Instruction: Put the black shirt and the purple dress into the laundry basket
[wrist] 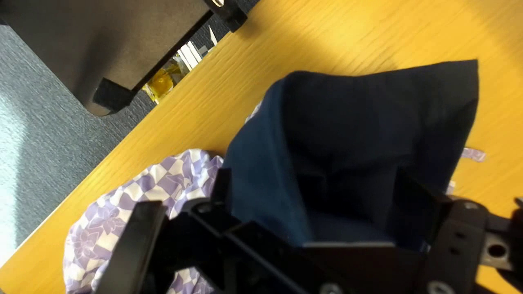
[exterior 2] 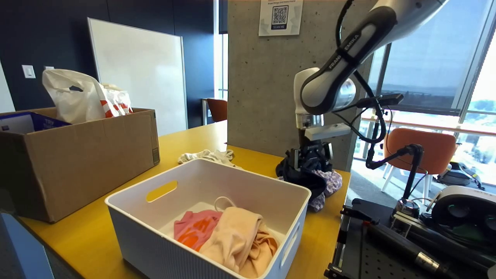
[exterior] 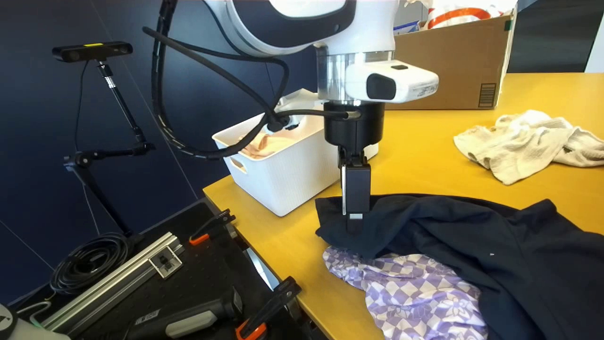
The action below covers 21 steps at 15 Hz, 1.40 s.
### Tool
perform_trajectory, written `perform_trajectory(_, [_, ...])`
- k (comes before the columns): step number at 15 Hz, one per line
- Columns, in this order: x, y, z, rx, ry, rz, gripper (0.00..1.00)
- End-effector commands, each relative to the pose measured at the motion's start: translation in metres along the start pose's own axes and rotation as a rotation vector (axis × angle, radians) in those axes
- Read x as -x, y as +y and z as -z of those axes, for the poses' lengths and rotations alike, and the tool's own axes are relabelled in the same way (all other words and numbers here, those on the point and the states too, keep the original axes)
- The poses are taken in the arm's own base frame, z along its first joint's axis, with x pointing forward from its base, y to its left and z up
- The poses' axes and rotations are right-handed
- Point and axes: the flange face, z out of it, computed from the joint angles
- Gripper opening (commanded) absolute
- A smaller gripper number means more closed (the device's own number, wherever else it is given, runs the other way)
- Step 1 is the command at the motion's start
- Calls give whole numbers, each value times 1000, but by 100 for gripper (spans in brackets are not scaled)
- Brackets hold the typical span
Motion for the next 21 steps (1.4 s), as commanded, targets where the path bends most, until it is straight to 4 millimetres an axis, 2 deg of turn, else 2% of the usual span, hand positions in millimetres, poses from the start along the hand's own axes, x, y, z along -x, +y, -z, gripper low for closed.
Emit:
perform_trajectory(1, [-19, -21, -1, 64, -48, -4, 100])
perform_trajectory(4, [-28, -32, -8, 89, -78, 5, 100])
perform_trajectory(6, [-31, -34, -14, 113, -100, 10, 95])
perform_trajectory(8, [-28, -32, -22, 132, -115, 4, 71])
perform_trajectory(17, [-22, -27, -27, 163, -86, -61, 3])
perform_trajectory(21, [-22, -19, -21, 174, -72, -93, 0])
